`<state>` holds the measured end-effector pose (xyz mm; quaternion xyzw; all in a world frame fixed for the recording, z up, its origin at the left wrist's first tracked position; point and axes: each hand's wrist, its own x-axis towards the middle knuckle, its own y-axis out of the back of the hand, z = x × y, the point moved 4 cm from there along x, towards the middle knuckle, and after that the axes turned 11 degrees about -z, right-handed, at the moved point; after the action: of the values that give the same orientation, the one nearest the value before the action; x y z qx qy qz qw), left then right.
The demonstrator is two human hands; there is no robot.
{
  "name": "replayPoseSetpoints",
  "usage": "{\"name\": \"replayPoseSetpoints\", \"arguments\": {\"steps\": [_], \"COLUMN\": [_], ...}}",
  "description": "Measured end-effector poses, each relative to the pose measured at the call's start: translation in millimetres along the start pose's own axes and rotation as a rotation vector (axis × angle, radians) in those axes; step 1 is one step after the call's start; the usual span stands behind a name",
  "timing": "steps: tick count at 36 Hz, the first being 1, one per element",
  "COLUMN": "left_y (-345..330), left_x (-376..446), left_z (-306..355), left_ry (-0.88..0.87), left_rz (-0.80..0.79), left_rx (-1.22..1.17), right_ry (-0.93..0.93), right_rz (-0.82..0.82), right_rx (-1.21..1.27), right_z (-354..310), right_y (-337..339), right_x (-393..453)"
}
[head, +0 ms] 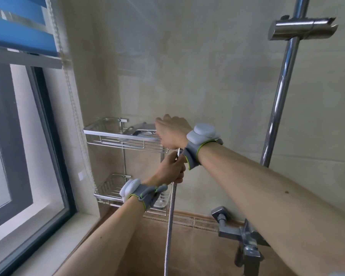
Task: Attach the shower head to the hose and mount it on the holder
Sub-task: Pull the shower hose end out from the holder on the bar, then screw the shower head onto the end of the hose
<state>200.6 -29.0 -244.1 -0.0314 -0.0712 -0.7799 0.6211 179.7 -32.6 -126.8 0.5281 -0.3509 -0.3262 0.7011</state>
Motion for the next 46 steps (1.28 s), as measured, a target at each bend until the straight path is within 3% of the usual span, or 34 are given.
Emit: {"name": "replayPoseSetpoints", "arguments": {"steps": [4, 8, 14, 18, 26, 33, 41, 46], "left_y": [-5, -15, -54, -78, -112, -112, -105, -105], "left_x": [1, 6, 9, 9, -1, -1, -10, -18], "left_z": [7, 11, 16, 17, 24, 31, 43, 44], "left_ry": [-0.070, -0.102, -0.123, -0.074, 0.020, 0.038, -0.071, -0.143], "left_rz": [0.029, 0.013, -0.117, -0.188, -0.504, -0.553, -0.585, -0.650], "left_rx": [-0.019, 0.002, 0.004, -0.045, -0.286, -0.404, -0.338, -0.287], "right_ry": [-0.044, -0.119, -0.226, -0.190, -0.289, -0.379, -0.367, -0.295], "right_rz": [0.116, 0.257, 0.277, 0.277, 0.507, 0.656, 0.667, 0.649], "right_rx": [0.105, 0.536, 0.976, 1.369, 1.176, 1.030, 1.103, 1.341], "right_z": [20, 48, 95, 112, 147, 153, 146, 142], "right_y": [3, 5, -10, -21, -14, -4, 2, 2], "right_x": [-13, -32, -81, -105, -144, -144, -137, -132]}}
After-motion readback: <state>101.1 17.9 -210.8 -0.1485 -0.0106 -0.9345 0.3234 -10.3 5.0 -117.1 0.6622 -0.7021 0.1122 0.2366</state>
